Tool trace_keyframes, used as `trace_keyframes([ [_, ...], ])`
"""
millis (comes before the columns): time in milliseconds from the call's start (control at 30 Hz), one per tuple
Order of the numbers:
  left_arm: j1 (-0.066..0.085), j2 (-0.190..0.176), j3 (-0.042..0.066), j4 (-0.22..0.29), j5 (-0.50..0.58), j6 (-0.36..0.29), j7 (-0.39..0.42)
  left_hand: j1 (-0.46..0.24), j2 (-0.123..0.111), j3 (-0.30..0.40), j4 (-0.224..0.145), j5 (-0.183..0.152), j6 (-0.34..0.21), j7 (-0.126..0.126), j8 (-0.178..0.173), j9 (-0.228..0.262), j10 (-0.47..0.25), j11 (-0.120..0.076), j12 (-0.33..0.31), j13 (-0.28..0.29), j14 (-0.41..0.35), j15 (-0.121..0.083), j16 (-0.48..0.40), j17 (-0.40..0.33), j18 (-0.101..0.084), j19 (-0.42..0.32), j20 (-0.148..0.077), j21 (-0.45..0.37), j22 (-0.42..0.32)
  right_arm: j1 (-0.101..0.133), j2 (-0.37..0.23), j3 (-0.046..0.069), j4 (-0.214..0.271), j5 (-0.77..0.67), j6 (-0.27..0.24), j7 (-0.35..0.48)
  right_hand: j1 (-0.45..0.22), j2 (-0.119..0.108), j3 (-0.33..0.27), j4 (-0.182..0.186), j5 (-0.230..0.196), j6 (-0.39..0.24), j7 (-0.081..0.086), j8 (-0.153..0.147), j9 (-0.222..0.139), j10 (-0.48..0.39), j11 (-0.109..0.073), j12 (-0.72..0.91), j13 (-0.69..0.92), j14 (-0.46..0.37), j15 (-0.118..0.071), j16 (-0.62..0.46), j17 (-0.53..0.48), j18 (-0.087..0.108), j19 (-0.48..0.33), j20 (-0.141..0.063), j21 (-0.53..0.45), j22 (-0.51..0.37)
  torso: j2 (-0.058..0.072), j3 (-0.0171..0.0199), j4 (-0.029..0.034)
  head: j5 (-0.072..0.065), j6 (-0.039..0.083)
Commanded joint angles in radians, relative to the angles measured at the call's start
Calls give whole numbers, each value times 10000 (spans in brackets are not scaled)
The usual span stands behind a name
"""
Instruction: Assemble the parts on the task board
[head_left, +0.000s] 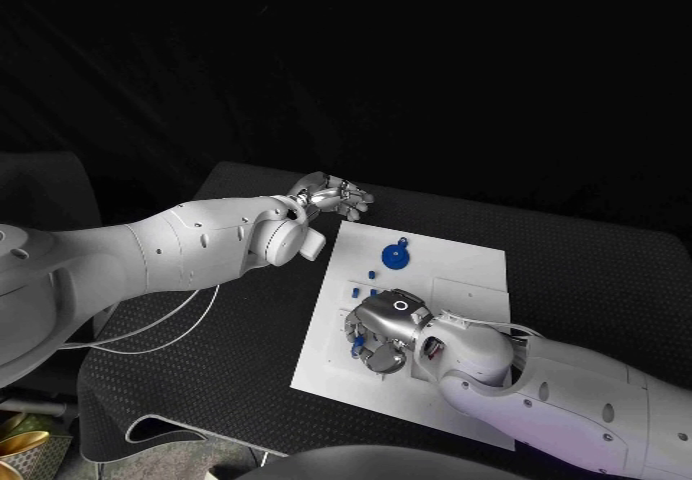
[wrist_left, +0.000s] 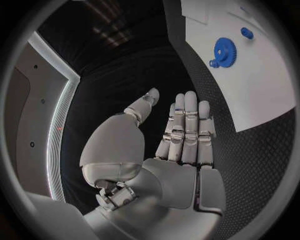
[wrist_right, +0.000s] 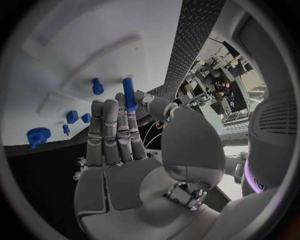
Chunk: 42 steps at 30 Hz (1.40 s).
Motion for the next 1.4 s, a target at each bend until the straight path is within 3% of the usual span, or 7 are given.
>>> trace_keyframes([
  [33,6,11,7,41,48,135,84,-8,54,17,67,57,-90,11,9,0,-48,-17,25,12,42,-8,-56,16,4,63,-15,-69,15,-51,-20,-60,-43,-122,349,15,35,52,54,-15,21,63,-13,20,17,75,-2,56,-7,7,-44,-8,-2,64,46,-6,53,118,-1,1,5,0,-24],
  [867,5,35,7,1,49,156,72,-3,63,21,73,57,-94,11,10,0,-53,-16,23,12,43,-8,-77,41,4,66,-15,-83,25,-57,-97,-75,-22,-20,343,36,11,90,63,-73,21,66,-15,20,39,84,-6,55,14,19,-47,-2,7,64,46,-8,56,125,-1,9,-10,35,-77],
  [1400,4,38,6,-19,49,155,85,2,69,23,75,57,-96,11,11,0,-54,-15,23,13,44,-7,-88,54,4,67,-14,-92,31,-80,-161,-73,93,-18,-255,124,10,97,79,-112,21,79,-21,26,56,103,-13,61,31,22,-52,-3,11,64,58,-12,61,128,0,1,3,42,-88],
])
